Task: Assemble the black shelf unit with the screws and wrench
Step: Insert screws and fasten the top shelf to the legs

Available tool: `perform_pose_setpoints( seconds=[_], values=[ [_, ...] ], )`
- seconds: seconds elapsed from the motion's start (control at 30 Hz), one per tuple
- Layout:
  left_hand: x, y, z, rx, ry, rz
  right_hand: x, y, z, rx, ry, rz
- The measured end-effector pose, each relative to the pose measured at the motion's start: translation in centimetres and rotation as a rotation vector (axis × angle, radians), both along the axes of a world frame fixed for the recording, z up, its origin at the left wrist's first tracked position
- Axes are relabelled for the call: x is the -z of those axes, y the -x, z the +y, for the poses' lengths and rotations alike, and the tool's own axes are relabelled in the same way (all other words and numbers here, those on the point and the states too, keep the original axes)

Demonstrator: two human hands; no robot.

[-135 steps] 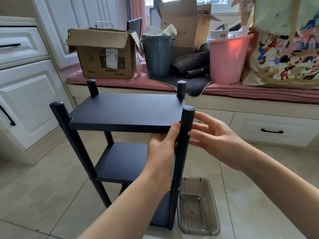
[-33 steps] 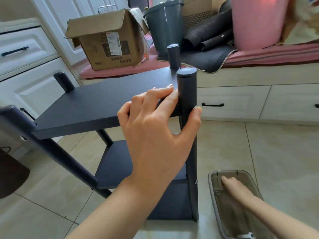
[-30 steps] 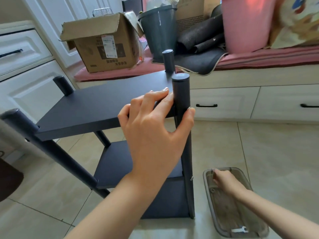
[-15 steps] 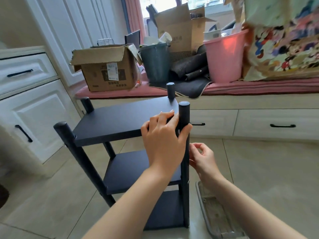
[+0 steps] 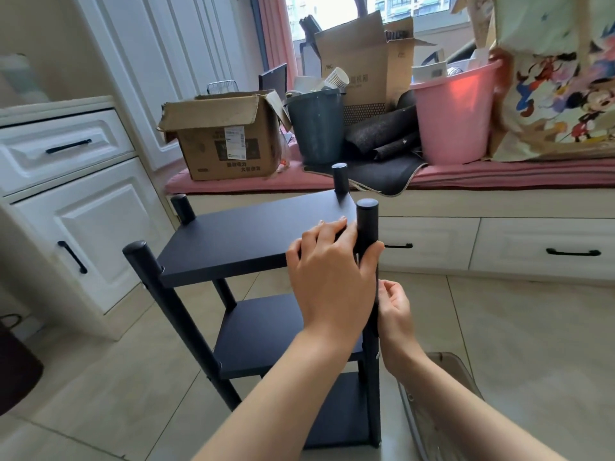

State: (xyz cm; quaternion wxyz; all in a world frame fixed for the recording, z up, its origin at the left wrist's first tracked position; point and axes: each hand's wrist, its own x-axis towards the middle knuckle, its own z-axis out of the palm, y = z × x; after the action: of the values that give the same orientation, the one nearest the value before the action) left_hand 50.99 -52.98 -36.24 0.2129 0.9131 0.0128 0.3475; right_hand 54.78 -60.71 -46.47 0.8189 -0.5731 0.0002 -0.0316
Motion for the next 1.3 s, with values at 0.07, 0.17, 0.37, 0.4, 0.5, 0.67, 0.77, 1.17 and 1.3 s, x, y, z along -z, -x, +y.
perform_pose_setpoints(
  seconds=[0.07,0.17,0.37,0.4,0.5,0.67,0.77,1.17,1.3],
  values=[
    [-0.5,0.0,1.0,-0.015,0.021,-0.003,-0.6,-0.1,0.8,-0.001,0.006,-0.007],
    [-1.6,0.3,3.2,-0.039,0.082,-0.039,-1.7,-0.4,2.5,-0.022,0.023,-0.033],
    [-3.8,1.8,10.3,-0.127,0.217,-0.118,-4.5,-0.8,8.1,-0.141,0.102,-0.107],
    [-4.0,2.2,11.9,-0.146,0.245,-0.132,-5.1,-0.7,9.4,-0.168,0.121,-0.121],
    [-4.3,4.0,16.5,-0.18,0.369,-0.166,-6.3,-0.2,13.8,-0.232,0.198,-0.169],
    [-2.6,7.8,23.8,-0.186,0.647,-0.264,-6.6,2.2,20.6,-0.346,0.266,-0.238],
    [-1.1,9.8,27.5,-0.195,0.778,-0.31,-6.2,3.6,23.8,-0.406,0.326,-0.274],
    [8.8,15.5,35.9,-0.206,1.15,-0.208,-0.3,5.3,30.6,-0.463,0.732,-0.409],
    [14.2,16.7,35.6,-0.276,1.333,-0.122,3.5,4.8,30.2,-0.499,0.882,-0.425]
  ],
)
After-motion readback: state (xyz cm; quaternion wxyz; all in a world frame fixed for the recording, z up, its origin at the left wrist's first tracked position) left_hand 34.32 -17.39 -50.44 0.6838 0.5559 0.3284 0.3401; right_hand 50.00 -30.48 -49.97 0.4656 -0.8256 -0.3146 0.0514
